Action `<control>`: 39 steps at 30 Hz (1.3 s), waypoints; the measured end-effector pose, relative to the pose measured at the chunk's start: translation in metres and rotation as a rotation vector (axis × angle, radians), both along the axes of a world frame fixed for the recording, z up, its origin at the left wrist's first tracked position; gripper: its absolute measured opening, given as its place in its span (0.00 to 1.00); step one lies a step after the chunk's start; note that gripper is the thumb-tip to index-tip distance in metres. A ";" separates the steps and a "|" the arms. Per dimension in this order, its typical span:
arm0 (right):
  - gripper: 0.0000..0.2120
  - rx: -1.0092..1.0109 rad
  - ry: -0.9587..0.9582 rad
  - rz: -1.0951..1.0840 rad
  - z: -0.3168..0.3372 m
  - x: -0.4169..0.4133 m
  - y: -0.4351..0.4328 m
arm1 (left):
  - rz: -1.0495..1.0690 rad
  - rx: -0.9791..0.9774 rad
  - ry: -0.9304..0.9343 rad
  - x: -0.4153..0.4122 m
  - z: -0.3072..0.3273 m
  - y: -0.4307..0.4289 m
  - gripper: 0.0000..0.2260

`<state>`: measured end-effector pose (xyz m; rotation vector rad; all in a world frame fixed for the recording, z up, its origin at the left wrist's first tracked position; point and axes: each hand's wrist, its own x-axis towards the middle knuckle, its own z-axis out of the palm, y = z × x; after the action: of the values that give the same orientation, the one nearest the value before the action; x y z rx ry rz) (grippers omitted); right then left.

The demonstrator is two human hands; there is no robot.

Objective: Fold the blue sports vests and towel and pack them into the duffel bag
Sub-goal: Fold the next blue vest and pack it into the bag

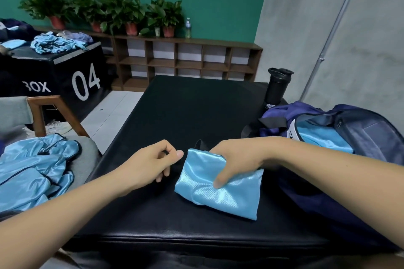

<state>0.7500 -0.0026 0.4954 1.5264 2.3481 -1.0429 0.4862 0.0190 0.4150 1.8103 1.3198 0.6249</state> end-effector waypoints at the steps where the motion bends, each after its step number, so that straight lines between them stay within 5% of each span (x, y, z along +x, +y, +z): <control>1: 0.12 0.023 0.007 -0.014 0.010 0.007 -0.002 | -0.003 0.003 -0.005 0.003 0.001 0.000 0.16; 13: 0.11 0.321 -0.024 -0.253 0.140 0.144 -0.033 | -0.150 0.140 -0.062 0.101 0.046 -0.006 0.05; 19: 0.13 0.387 -0.491 -0.277 0.141 0.221 -0.019 | -0.237 0.267 -0.108 0.184 0.077 -0.011 0.02; 24: 0.15 0.304 -0.642 -0.264 0.111 0.250 -0.004 | -0.398 0.495 -0.151 0.262 0.100 -0.037 0.03; 32: 0.09 0.440 -0.557 -0.219 0.059 0.259 0.025 | -0.611 0.589 0.444 0.360 0.076 -0.044 0.18; 37: 0.12 0.652 -0.383 -0.317 0.058 0.288 0.025 | -0.582 0.568 0.636 0.384 0.063 -0.033 0.24; 39: 0.18 0.712 -0.453 -0.359 0.058 0.304 0.024 | -0.539 0.607 0.687 0.391 0.057 -0.032 0.25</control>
<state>1.0541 0.0214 0.5531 2.1760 2.2469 0.1731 0.8776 -0.0130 0.4722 2.9182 0.9991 0.0849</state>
